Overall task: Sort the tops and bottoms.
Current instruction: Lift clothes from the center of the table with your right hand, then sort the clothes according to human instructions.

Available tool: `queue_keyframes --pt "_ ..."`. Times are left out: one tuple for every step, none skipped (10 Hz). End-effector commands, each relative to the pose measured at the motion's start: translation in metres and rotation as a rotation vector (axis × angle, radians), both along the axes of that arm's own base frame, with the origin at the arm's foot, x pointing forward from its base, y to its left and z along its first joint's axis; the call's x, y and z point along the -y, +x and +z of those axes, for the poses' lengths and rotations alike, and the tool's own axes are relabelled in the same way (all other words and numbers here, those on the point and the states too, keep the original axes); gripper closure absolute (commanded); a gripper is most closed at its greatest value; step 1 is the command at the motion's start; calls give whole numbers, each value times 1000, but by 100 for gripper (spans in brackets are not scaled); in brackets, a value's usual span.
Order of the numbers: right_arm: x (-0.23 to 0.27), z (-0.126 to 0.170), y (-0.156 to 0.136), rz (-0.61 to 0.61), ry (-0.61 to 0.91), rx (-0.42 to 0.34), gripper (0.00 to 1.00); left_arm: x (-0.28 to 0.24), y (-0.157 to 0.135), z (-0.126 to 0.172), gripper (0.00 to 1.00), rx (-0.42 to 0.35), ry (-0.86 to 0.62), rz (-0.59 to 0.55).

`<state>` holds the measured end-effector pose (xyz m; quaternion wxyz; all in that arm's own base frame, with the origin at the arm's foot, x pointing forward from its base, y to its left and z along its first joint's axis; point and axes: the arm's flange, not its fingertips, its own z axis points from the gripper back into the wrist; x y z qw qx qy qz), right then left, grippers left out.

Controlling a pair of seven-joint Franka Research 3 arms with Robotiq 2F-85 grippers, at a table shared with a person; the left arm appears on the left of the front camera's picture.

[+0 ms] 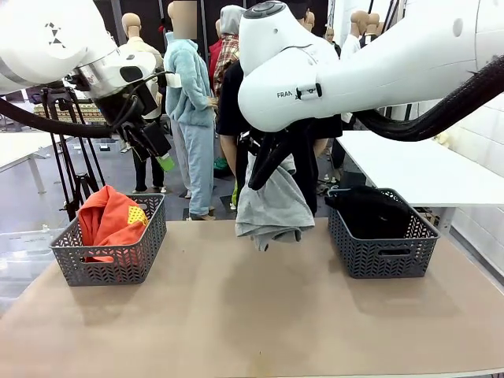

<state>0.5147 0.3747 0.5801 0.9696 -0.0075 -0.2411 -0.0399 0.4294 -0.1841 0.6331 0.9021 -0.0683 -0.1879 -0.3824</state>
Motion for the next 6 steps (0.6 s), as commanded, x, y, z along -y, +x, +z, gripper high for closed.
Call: queue_keyframes --pt "0 -2 3 4 23 2 100 -2 -1 0 0 -1 0 3" --pt "0 -2 3 4 23 2 100 -2 -1 0 0 -1 0 3" --pt "0 -2 3 4 23 2 100 -2 -1 0 0 -1 0 3" --pt "0 -2 3 4 23 2 100 -2 -1 0 0 -1 0 3" --pt "0 -2 3 4 23 2 100 -2 -1 0 0 -1 0 3" --pt "0 -2 3 4 23 2 100 -2 -1 0 0 -1 0 3"
